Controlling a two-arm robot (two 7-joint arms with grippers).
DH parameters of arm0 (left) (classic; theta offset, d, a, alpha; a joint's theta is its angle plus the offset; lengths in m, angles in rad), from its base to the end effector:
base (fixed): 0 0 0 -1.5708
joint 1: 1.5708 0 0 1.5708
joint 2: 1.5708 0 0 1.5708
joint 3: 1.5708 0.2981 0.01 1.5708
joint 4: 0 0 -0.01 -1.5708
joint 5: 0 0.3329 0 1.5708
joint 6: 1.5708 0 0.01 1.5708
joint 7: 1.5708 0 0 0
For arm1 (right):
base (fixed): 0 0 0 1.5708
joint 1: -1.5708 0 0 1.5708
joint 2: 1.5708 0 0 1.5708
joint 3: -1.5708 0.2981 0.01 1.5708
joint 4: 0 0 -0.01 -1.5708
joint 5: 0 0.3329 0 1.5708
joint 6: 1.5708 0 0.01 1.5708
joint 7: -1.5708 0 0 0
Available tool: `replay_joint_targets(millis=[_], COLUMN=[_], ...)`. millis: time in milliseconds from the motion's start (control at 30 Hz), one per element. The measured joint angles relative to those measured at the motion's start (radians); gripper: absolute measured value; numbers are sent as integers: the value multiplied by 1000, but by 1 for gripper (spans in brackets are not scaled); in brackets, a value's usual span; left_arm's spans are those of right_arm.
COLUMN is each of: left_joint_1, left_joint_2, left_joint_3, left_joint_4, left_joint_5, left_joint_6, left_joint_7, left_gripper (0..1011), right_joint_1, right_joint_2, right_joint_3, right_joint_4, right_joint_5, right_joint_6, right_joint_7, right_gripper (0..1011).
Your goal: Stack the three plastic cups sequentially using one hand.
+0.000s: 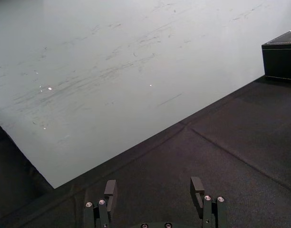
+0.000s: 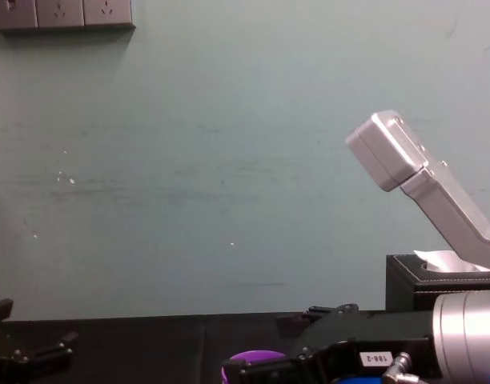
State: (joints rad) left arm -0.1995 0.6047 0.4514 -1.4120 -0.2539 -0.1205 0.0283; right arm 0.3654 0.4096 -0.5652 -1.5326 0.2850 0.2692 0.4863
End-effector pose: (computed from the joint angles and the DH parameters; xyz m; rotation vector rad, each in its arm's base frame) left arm 0.3822 0.0809 -0.3134 0.3045 -0.2850 1.2480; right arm 0.4101 0.0445 -0.2416 -0.3172 -0.0340 -0.6241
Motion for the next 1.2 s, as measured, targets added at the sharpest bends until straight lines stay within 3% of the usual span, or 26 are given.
replay_joint_targets(millis=[467,633,833,1200], left_joint_1=[0,0,0,0], left_joint_2=[0,0,0,0], left_joint_3=[0,0,0,0], left_joint_4=[0,0,0,0], left_joint_5=[0,0,0,0], left_joint_6=[0,0,0,0], left_joint_7=[0,0,0,0], left_gripper=[1010,1010,1010,1010], right_joint_1=[-3,-26,-64,-128], right_joint_2=[1,9,48,108], right_joint_3=[6,49,114,173], right_joint_4=[-6,-48,-115,-147], right_joint_5=[4,26,59,74], right_joint_6=[-1,-7,-20,-51], right_joint_7=[-5,-31,-54,-69], right_gripper=[1000,1000,1000,1000])
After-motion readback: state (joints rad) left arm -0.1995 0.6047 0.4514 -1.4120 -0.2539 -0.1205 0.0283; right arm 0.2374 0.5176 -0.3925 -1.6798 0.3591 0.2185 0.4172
